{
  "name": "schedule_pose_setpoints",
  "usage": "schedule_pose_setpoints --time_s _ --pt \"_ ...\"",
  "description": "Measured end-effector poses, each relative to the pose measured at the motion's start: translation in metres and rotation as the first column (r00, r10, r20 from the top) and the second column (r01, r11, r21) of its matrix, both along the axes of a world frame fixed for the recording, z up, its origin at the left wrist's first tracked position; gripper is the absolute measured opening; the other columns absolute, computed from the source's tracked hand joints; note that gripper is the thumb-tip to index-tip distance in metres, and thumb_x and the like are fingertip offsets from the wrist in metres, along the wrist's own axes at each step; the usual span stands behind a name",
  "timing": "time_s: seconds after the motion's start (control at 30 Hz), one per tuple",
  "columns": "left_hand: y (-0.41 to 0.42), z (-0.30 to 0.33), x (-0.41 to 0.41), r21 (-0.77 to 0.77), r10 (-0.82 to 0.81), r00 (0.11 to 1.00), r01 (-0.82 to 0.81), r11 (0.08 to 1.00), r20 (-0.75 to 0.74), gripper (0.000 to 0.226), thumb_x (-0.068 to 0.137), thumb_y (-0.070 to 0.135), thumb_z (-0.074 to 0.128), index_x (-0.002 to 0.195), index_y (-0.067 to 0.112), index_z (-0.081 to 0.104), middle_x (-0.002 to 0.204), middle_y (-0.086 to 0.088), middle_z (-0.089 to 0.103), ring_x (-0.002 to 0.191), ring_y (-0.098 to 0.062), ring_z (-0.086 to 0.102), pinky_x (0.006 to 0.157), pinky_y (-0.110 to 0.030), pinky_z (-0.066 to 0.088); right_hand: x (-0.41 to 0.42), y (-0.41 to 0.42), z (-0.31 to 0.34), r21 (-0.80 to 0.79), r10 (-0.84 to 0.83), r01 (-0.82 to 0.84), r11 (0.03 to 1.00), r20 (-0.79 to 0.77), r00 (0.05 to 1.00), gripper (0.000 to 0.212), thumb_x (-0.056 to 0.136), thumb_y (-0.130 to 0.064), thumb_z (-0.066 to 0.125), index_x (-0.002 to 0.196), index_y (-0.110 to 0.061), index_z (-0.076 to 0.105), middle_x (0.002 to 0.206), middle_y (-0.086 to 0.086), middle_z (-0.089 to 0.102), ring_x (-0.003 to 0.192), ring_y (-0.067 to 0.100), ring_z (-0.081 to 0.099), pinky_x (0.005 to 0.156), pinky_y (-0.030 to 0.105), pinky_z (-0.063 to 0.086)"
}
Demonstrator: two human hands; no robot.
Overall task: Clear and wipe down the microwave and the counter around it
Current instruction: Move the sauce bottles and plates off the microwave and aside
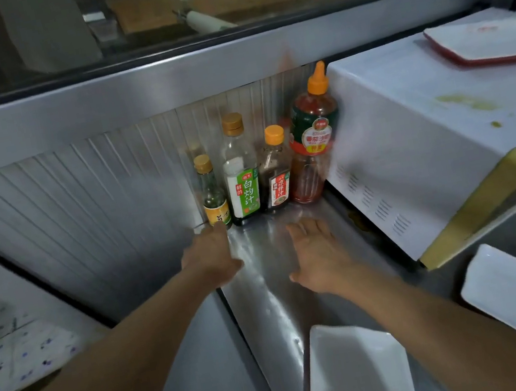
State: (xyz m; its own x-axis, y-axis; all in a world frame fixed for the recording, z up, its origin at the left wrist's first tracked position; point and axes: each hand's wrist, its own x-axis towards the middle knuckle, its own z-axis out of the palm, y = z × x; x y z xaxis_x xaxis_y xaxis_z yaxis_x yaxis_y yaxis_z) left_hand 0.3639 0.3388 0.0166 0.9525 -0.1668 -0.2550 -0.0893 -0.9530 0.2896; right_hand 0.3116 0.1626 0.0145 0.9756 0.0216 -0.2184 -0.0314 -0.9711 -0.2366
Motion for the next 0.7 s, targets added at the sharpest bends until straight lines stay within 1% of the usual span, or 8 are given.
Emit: schedule_pose_setpoints --time_s 0.07,0.13,0.23,0.27,0.4,0.57,0.63,0.7 --pt "-0.006 0.005 -0.019 0.042 -0.059 0.998 0.060 0.997 -0.023 0.077 0.082 0.036 0.068 0.142 0.015 0.026 0.141 -0.010 0.041 0.127 -0.029 0.042 0.103 -0.045 0.039 -0.018 -0.004 0.010 0.004 -0.025 0.025 1.000 0.002 1.000 0.087 0.080 -0.030 0.069 0.147 -0.015 0.016 0.151 0.011 0.020 0.139 0.031 0.018 0.113 0.039 0.025" --pt "-0.012 0.010 -0.036 0.061 -0.115 0.993 0.116 0.991 -0.024 0.079 0.082 0.037 0.067 0.144 0.015 0.023 0.140 -0.009 0.041 0.126 -0.028 0.043 0.103 -0.044 0.038 -0.037 -0.010 0.019 0.009 -0.052 0.052 0.999 0.011 0.999 0.088 0.081 -0.032 0.069 0.148 -0.015 0.015 0.151 0.011 0.021 0.139 0.030 0.019 0.113 0.039 0.025" --pt "-0.020 0.016 -0.058 0.040 -0.189 0.981 0.190 0.981 -0.040 0.074 0.080 0.036 0.067 0.140 0.013 0.029 0.138 -0.008 0.044 0.124 -0.026 0.045 0.102 -0.044 0.040 -0.067 -0.022 0.032 -0.023 -0.105 0.105 0.994 0.010 0.994 0.092 0.083 -0.039 0.066 0.150 -0.013 0.008 0.155 0.011 0.017 0.142 0.031 0.014 0.115 0.040 0.020" --pt "-0.024 0.017 -0.065 0.035 -0.213 0.976 0.215 0.976 -0.049 0.073 0.081 0.035 0.067 0.139 0.013 0.030 0.139 -0.007 0.042 0.125 -0.026 0.045 0.102 -0.044 0.039 -0.077 -0.027 0.035 -0.035 -0.132 0.132 0.991 0.006 0.991 0.092 0.083 -0.041 0.066 0.149 -0.012 0.009 0.154 0.012 0.017 0.142 0.032 0.013 0.115 0.041 0.020" --pt "-0.038 0.022 -0.088 0.023 -0.288 0.954 0.291 0.957 -0.078 0.075 0.082 0.037 0.066 0.141 0.014 0.028 0.141 -0.006 0.040 0.128 -0.026 0.041 0.103 -0.043 0.038 -0.114 -0.040 0.046 -0.048 -0.219 0.221 0.974 0.036 0.975 0.078 0.080 -0.040 0.068 0.139 -0.013 0.025 0.143 0.010 0.028 0.133 0.031 0.023 0.109 0.039 0.030" --pt "-0.052 0.025 -0.114 -0.020 -0.287 0.954 0.287 0.958 -0.088 0.073 0.082 0.039 0.066 0.139 0.013 0.029 0.142 -0.006 0.041 0.129 -0.025 0.041 0.105 -0.040 0.038 -0.145 -0.060 0.053 0.001 -0.244 0.245 0.970 0.047 0.969 0.072 0.080 -0.034 0.067 0.138 -0.014 0.028 0.141 0.008 0.028 0.131 0.028 0.023 0.108 0.037 0.030" --pt "-0.058 0.025 -0.125 -0.035 -0.262 0.961 0.260 0.965 -0.090 0.074 0.081 0.038 0.068 0.139 0.012 0.030 0.141 -0.007 0.042 0.128 -0.025 0.043 0.104 -0.039 0.039 -0.152 -0.070 0.053 0.020 -0.234 0.233 0.972 0.050 0.971 0.073 0.081 -0.035 0.067 0.138 -0.014 0.028 0.142 0.007 0.027 0.132 0.027 0.023 0.109 0.037 0.029" --pt "-0.063 0.026 -0.137 -0.049 -0.217 0.971 0.213 0.976 -0.104 0.078 0.082 0.038 0.068 0.143 0.014 0.026 0.144 -0.006 0.039 0.130 -0.025 0.041 0.105 -0.037 0.038 -0.157 -0.081 0.050 0.040 -0.207 0.205 0.978 0.051 0.977 0.072 0.081 -0.034 0.066 0.138 -0.013 0.028 0.141 0.007 0.028 0.132 0.027 0.023 0.109 0.036 0.030"
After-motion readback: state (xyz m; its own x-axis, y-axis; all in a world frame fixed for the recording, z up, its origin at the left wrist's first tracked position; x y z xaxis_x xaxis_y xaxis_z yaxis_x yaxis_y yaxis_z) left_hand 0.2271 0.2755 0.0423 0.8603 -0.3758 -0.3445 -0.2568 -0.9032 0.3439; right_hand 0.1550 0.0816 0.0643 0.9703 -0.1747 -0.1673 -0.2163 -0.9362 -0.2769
